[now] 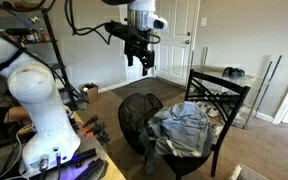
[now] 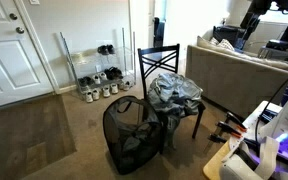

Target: Put one pair of trousers in the laundry bag

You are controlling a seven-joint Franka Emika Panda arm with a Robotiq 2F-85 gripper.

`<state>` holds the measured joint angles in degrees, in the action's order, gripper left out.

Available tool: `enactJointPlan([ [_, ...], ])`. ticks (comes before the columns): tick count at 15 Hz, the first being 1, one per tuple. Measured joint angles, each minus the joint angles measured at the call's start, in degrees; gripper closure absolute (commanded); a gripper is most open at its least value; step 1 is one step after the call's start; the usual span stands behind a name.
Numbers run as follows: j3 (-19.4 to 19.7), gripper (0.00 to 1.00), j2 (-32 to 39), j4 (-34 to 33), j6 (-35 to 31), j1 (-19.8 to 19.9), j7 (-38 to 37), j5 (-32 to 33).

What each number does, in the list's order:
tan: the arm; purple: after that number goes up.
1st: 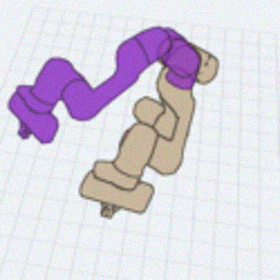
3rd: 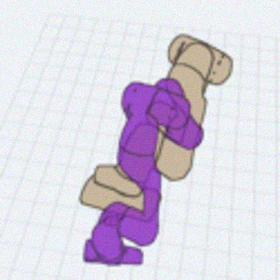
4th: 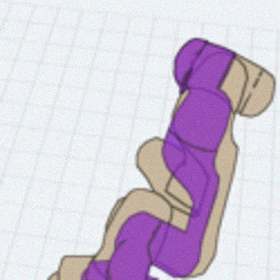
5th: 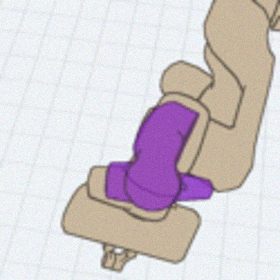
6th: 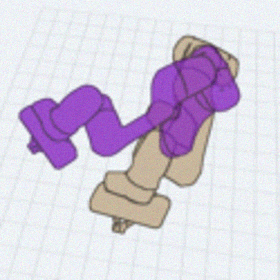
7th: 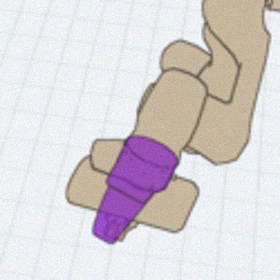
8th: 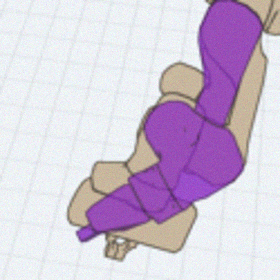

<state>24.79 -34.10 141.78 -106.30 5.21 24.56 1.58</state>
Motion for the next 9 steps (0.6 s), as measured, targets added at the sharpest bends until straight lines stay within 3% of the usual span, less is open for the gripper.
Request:
enactJointPlan([
  [9,-0.4,0.0,1.0,-0.6,-0.5,0.1,-0.1,0.0],
])
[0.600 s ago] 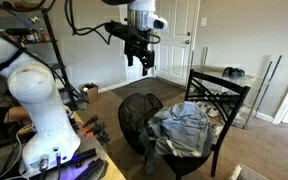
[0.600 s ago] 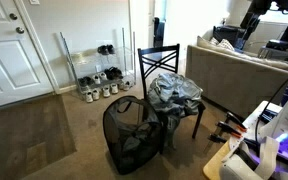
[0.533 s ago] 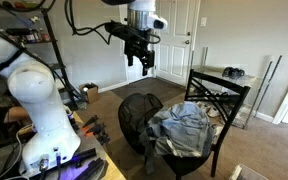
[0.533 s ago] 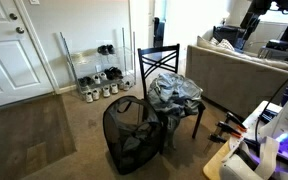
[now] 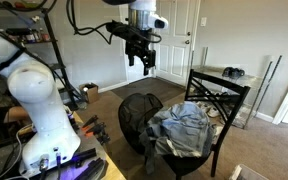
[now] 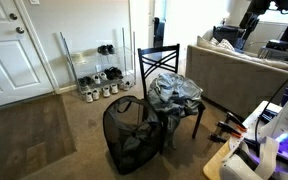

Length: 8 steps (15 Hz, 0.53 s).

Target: Put one pair of trousers in the laundry bag

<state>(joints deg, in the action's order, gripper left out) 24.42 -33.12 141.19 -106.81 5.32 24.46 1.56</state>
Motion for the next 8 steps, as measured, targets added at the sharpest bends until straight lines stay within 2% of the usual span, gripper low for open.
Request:
enactJointPlan([
  [3,0.1,0.0,6.2,-3.0,-2.4,-0.4,0.0,-1.8],
  [6,2.5,0.0,16.2,-7.8,-4.9,-3.3,0.1,-4.8],
  [8,2.1,0.0,23.3,-11.9,-5.6,-3.1,0.5,-7.9],
])
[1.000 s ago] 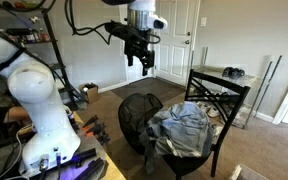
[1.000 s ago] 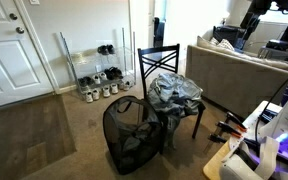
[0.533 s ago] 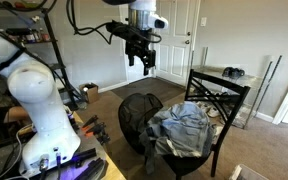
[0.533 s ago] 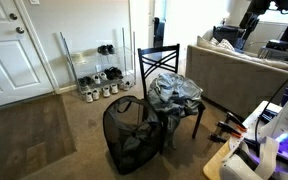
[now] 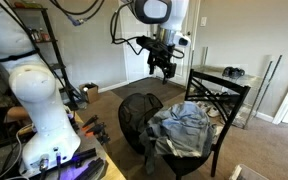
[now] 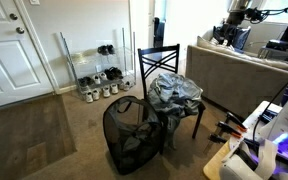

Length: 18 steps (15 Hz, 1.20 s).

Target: Put one pair of trousers in the laundry bag

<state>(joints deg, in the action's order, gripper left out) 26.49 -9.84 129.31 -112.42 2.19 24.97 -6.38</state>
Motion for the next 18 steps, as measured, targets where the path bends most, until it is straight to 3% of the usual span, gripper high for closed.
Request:
enactJointPlan([
  [5,-5.1,0.0,14.1,-10.3,-0.3,3.5,-1.3,-3.4],
  [10,-8.7,0.0,24.7,-19.0,-2.0,6.8,-10.3,1.8],
  [18,-12.8,0.0,31.4,-25.9,-10.4,10.8,-11.5,1.3],
])
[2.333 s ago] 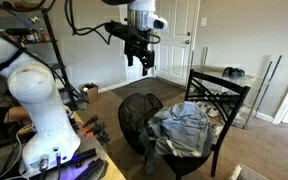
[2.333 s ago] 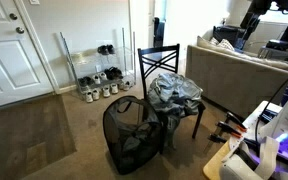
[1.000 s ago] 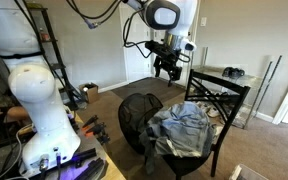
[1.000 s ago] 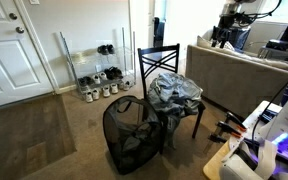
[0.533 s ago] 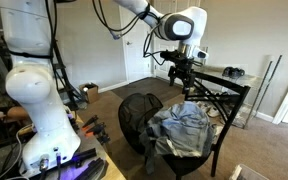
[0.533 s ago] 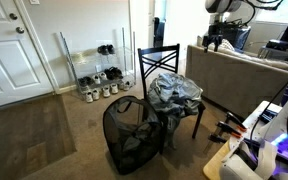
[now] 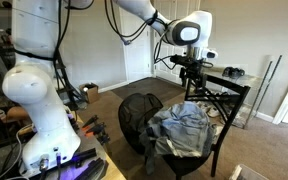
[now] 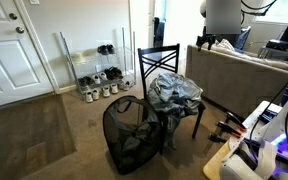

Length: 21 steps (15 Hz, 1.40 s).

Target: Put one pair of trousers in the laundry bag

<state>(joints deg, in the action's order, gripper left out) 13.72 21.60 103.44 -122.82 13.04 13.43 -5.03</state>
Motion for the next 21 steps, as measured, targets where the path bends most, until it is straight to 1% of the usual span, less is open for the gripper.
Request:
enactJointPlan([
  [1,-0.9,0.0,0.4,-0.6,0.0,0.7,0.3,-1.0],
  [3,-3.6,0.0,0.6,-1.2,0.6,2.7,5.0,-5.7],
  [5,-5.0,0.0,0.5,-1.5,1.0,4.1,7.4,-7.7],
  [10,-5.5,0.0,0.5,-1.6,1.1,4.6,7.8,-7.9],
  [13,-5.5,0.0,1.1,-2.0,1.0,4.5,6.5,-7.5],
  [16,-5.6,0.0,5.3,-5.6,0.7,3.7,2.2,-6.3],
  [21,-6.1,0.0,18.3,-16.7,0.8,1.7,-4.0,-4.4],
])
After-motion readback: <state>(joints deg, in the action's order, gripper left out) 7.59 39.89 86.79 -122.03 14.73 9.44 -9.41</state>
